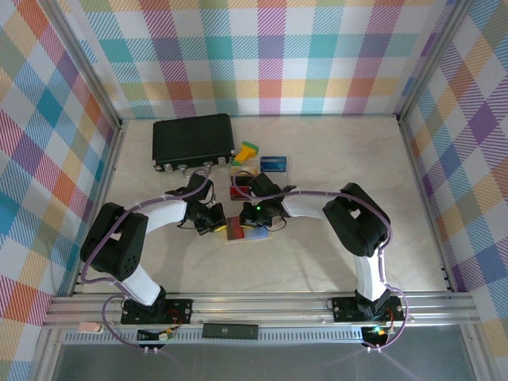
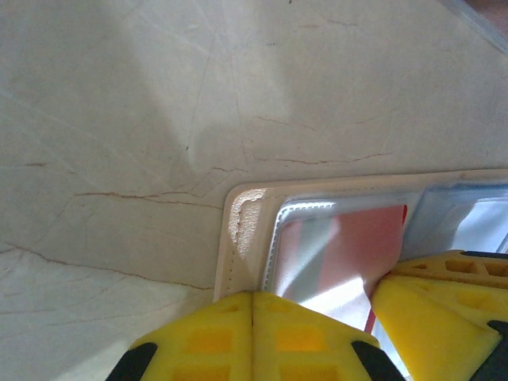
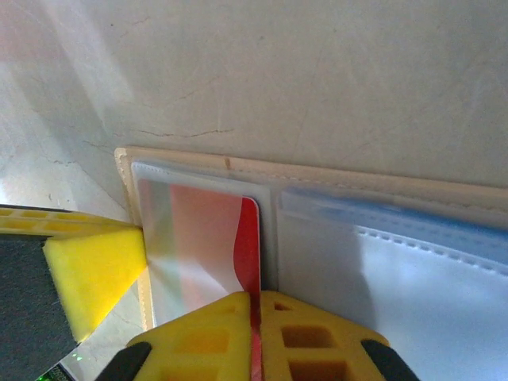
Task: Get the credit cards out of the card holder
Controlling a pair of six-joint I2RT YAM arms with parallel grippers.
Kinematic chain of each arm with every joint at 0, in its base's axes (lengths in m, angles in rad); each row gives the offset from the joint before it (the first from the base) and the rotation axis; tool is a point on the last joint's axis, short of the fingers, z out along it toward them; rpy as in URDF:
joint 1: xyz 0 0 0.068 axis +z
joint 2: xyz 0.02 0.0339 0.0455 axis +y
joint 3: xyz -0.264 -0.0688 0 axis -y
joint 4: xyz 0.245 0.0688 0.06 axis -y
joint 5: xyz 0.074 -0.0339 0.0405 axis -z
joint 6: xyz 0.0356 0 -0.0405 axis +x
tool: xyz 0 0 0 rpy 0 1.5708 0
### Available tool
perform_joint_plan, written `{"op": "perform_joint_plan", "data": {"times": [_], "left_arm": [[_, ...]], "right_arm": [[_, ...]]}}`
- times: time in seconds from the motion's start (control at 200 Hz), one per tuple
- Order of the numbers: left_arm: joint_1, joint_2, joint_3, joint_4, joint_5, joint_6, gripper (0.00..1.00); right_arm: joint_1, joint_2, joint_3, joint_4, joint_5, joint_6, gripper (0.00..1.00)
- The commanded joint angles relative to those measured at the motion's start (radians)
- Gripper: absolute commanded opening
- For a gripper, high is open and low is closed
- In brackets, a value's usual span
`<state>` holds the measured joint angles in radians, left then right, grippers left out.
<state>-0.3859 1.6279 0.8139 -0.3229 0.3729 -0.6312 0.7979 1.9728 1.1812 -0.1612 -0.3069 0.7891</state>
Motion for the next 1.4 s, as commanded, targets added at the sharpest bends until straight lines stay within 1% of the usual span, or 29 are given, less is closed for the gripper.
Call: {"op": "perform_joint_plan", "data": {"times": [0.0, 0.17, 0.36, 0.49, 0.725, 0.83, 0.94, 1.07, 1.26, 1.395], "left_arm": [[-0.008, 0.037, -0.029, -0.024, -0.057, 0.017, 0.00], [-0.008, 0.035, -0.027, -0.029, -0.058, 0.019, 0.00], [-0.008, 0.030, -0.021, -0.036, -0.066, 0.020, 0.00], [-0.008, 0.032, -0.019, -0.040, -0.065, 0.020, 0.00], [-0.008, 0.028, -0.011, -0.045, -0.063, 0.022, 0.00], [-0.008, 0.032, -0.010, -0.045, -0.064, 0.022, 0.00], [-0.008, 0.032, -0.009, -0.045, -0.063, 0.025, 0.00], [-0.008, 0.031, -0.009, -0.047, -0.064, 0.025, 0.00], [-0.008, 0.016, -0.001, -0.058, -0.062, 0.028, 0.00], [-0.010, -0.046, 0.017, -0.053, -0.009, 0.028, 0.03]], "right_arm": [[0.000, -0.040, -0.027, 0.021, -0.003, 0.001, 0.07], [0.001, -0.053, -0.034, 0.016, 0.012, -0.007, 0.03], [0.000, -0.060, -0.038, -0.001, 0.033, -0.007, 0.03], [-0.001, -0.064, -0.043, -0.008, 0.043, -0.010, 0.05], [-0.002, -0.052, -0.043, 0.021, -0.005, -0.013, 0.09], [-0.002, -0.052, -0.041, 0.023, -0.014, -0.016, 0.12], [-0.002, -0.054, -0.041, 0.025, -0.017, -0.016, 0.13], [-0.002, -0.056, -0.045, 0.028, -0.017, -0.016, 0.07], [-0.002, -0.061, -0.049, 0.022, 0.000, -0.022, 0.04], [-0.002, -0.054, -0.046, 0.018, -0.001, -0.020, 0.04]]}}
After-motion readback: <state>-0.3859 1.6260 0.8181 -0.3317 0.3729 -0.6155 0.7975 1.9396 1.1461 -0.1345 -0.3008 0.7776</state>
